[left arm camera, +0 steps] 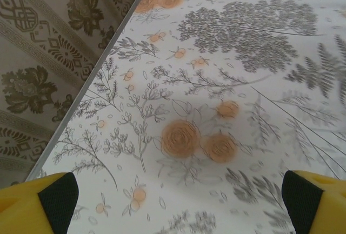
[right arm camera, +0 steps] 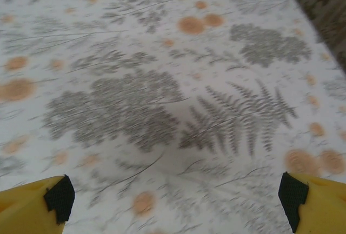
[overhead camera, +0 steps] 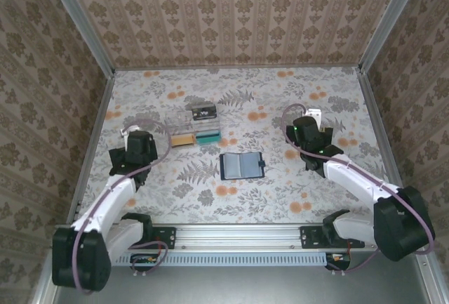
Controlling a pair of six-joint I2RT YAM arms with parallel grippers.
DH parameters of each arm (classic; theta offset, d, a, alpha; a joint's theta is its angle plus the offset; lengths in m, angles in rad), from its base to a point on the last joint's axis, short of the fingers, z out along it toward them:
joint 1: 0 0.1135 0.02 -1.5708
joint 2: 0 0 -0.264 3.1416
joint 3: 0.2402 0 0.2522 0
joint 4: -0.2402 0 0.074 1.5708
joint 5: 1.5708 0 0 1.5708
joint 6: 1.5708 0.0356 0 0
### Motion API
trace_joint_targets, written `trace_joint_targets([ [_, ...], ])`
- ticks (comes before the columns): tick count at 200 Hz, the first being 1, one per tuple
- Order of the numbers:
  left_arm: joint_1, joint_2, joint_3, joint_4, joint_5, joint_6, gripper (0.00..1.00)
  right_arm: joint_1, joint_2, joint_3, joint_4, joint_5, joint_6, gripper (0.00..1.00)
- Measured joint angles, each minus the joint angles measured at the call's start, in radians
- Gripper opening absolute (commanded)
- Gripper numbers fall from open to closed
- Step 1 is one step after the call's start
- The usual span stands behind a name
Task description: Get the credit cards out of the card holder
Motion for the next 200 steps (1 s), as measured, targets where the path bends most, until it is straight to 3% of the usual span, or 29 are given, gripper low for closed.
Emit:
trace_joint_targets([
  [45,0.091,0.214,-0.050,0.389,0.132,0.060,1.00,-0.137,0.159,-0.016,0.308,0.006,-0.132,1.00],
  [79,0.093,0.346,-0.072,0.623,0.245,0.139,1.00,-0.218,0.266,-0.080,0.515,-0.111,-0.172,1.00],
  [115,0.121,0.481,-0.109,0.918,0.338,0.197,1.00,-0.272,0.272,-0.187,0.660,-0.248,-0.180,1.00],
  [150,0.133,0.541,-0.108,0.946,0.407,0.220,1.00,-0.291,0.293,-0.222,0.788,-0.354,-0.187,1.00],
  [200,0.133,0.541,-0.099,0.961,0.433,0.235,1.00,-0.291,0.293,-0.224,0.845,-0.396,-0.190,1.00],
])
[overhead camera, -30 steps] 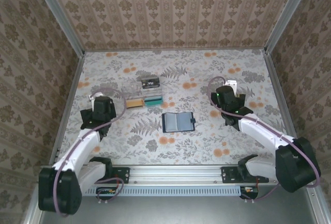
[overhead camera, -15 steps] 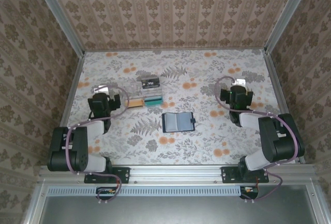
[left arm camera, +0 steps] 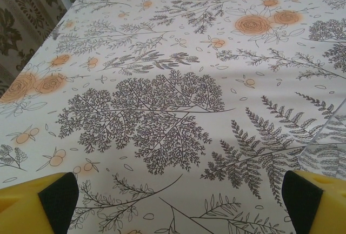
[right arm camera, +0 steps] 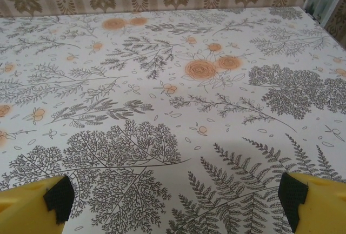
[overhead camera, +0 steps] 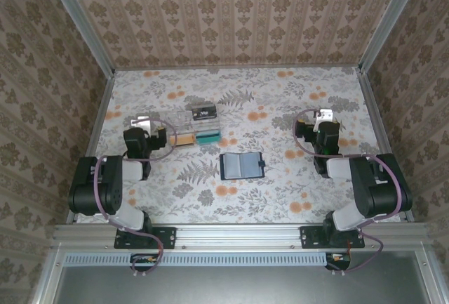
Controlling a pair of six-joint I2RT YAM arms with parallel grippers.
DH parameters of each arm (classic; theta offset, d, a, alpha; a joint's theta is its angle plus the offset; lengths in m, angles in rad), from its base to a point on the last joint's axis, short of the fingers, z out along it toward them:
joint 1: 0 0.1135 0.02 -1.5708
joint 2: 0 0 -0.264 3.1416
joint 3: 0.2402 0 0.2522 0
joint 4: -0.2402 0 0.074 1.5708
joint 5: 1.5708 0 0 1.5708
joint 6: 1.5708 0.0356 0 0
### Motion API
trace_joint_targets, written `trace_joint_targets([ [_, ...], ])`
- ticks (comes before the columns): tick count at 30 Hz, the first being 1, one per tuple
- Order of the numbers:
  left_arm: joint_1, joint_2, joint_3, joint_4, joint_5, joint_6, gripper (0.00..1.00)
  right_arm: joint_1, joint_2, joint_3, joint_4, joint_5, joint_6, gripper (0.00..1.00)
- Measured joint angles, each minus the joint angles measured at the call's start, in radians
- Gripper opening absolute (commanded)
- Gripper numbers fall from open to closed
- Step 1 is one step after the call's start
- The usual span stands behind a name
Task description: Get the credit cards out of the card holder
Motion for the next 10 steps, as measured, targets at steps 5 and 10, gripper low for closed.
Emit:
trace_joint_targets([
  [5,0.000,0.000,0.001,0.000,0.000,0.001,1.00,0.000,0.000,0.000,0.005,-0.007,0.000,1.00],
  [10,-0.001,0.000,0.004,0.000,0.006,0.001,1.00,0.000,0.000,0.000,0.006,-0.008,0.000,1.00],
])
